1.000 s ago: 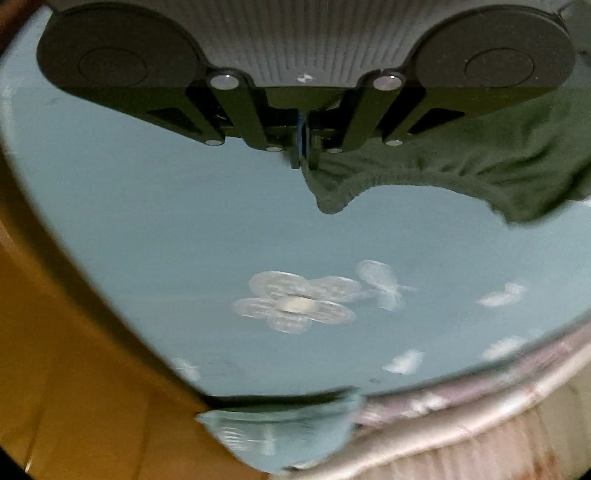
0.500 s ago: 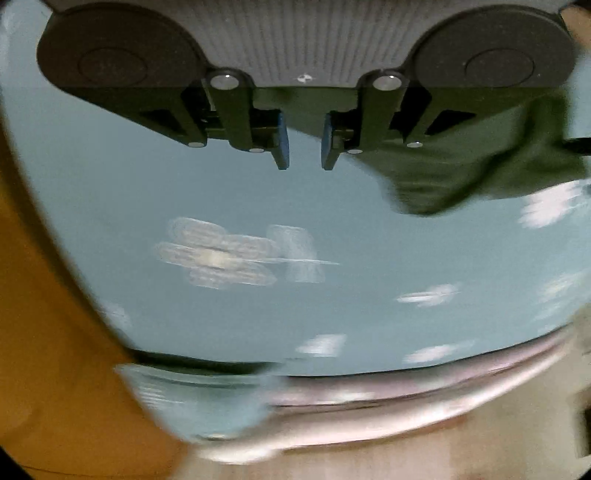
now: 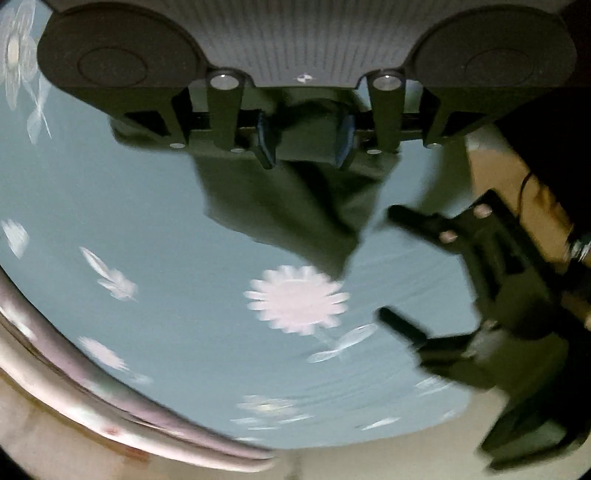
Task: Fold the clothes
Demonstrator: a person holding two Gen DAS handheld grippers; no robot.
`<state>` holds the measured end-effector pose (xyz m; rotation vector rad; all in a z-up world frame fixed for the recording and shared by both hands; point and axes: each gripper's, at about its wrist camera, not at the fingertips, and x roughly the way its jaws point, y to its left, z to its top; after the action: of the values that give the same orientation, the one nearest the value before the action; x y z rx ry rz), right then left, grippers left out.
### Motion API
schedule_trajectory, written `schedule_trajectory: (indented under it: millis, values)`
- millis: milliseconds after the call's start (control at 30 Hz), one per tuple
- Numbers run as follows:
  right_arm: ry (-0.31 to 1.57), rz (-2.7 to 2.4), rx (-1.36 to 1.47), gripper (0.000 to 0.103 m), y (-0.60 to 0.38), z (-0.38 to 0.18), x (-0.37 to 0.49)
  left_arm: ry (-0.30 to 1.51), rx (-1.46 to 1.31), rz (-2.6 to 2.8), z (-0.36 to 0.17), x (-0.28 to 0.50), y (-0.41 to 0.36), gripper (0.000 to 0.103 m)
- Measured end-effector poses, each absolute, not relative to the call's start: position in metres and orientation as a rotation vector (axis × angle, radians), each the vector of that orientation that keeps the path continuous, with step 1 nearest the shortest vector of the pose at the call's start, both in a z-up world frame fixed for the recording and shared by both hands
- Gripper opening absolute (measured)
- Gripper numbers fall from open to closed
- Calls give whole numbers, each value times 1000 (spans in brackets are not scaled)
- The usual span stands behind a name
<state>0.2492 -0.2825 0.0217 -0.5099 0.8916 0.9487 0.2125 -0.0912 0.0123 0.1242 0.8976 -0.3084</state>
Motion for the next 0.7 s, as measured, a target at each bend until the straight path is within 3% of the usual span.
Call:
schedule_trajectory:
  millis: [200,400,467,500,533,700]
  values:
    - [891,1084,-671,47,-236,19,229,915,101,-324,1,209,-66,102]
    - [896,1011,-918,47,-202,-8,215,904,143,-387,-13,216,-37,102]
    - [898,938,-1020,36,-193,-19,212,891,152,-427,-16,220,-27,102]
    - [898,900,-1069,16,-188,-24,211,885,156,-447,-18,222,-22,102]
    - [899,858,-1095,7,-185,-24,211,882,162,-467,-20,224,-18,102]
    - [932,715,-1059,7,-172,1,232,866,193,-557,-29,234,1,102]
